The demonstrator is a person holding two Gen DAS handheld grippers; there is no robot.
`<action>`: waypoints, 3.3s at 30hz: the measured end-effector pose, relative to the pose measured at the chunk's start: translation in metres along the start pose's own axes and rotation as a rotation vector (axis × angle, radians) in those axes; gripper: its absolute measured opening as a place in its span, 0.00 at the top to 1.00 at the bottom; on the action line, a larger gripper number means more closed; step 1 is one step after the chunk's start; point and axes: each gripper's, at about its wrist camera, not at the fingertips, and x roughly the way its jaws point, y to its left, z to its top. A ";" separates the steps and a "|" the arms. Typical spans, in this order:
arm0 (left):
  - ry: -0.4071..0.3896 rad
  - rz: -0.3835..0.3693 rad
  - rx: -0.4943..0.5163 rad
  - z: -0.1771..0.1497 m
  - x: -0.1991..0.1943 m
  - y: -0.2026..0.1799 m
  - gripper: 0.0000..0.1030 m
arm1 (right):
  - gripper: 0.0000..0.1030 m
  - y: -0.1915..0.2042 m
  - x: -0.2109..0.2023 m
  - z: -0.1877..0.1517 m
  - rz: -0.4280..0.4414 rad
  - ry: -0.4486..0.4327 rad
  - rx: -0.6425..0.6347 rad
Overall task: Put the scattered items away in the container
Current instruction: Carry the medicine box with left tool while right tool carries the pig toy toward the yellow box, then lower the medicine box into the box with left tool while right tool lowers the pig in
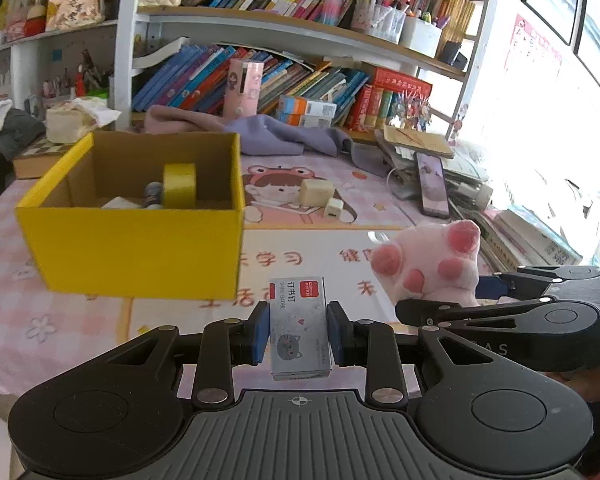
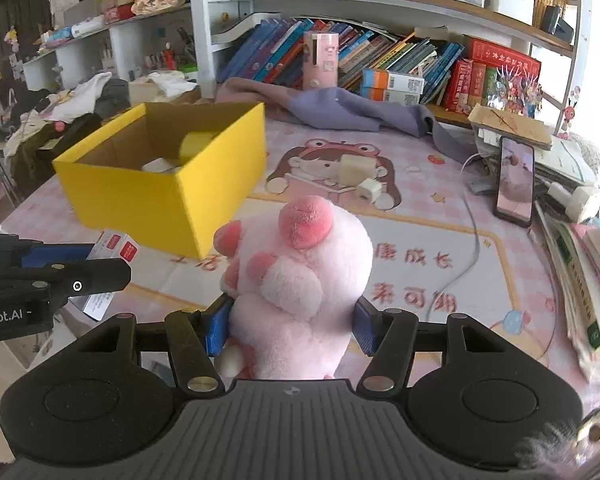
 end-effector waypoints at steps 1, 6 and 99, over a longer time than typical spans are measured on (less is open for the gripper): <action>0.002 0.002 0.001 -0.002 -0.004 0.002 0.72 | 0.44 0.005 -0.002 -0.003 0.002 0.003 0.005; 0.009 0.009 0.003 -0.012 -0.019 0.012 0.72 | 0.44 0.025 -0.012 -0.011 0.014 0.010 0.009; 0.111 0.280 -0.121 0.108 0.124 0.160 0.52 | 0.28 0.107 0.191 0.147 0.303 0.018 -0.358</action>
